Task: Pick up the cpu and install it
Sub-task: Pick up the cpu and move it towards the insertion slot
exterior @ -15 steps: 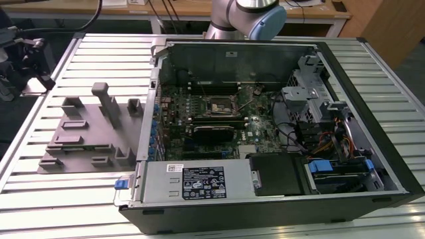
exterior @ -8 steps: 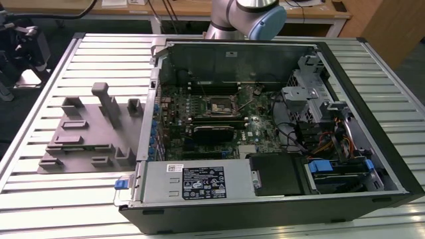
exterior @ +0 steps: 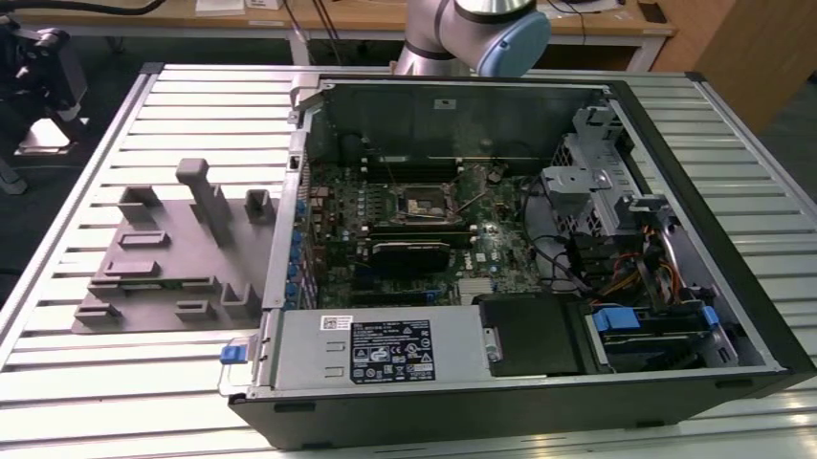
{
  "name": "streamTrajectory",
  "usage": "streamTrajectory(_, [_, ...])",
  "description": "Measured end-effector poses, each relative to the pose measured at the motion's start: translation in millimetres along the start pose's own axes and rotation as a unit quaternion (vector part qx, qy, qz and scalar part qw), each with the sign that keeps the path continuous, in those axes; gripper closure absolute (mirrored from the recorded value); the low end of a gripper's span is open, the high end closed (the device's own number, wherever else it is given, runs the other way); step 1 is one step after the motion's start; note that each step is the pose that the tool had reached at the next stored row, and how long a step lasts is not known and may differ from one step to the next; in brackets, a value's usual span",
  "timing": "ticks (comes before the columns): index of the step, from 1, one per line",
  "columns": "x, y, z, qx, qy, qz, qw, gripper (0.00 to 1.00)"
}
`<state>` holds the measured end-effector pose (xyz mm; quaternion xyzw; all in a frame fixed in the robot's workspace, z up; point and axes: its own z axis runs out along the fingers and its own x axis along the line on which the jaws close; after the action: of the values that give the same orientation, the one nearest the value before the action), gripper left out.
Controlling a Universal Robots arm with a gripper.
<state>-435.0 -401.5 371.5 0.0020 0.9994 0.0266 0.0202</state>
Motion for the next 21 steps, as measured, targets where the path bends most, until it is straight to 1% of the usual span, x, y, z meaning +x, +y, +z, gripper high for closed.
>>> streamTrajectory(2, [-0.1,0.2,-2.4,0.0,-0.0001,0.0,1.0,0.46])
streamTrajectory(8, [-1.0,0.3,-2.7,0.0001,0.0001,0.0,1.0,0.46])
streamTrajectory(21, [-21.8,0.3,-1.7,0.0,0.0,0.0,1.0,0.46])
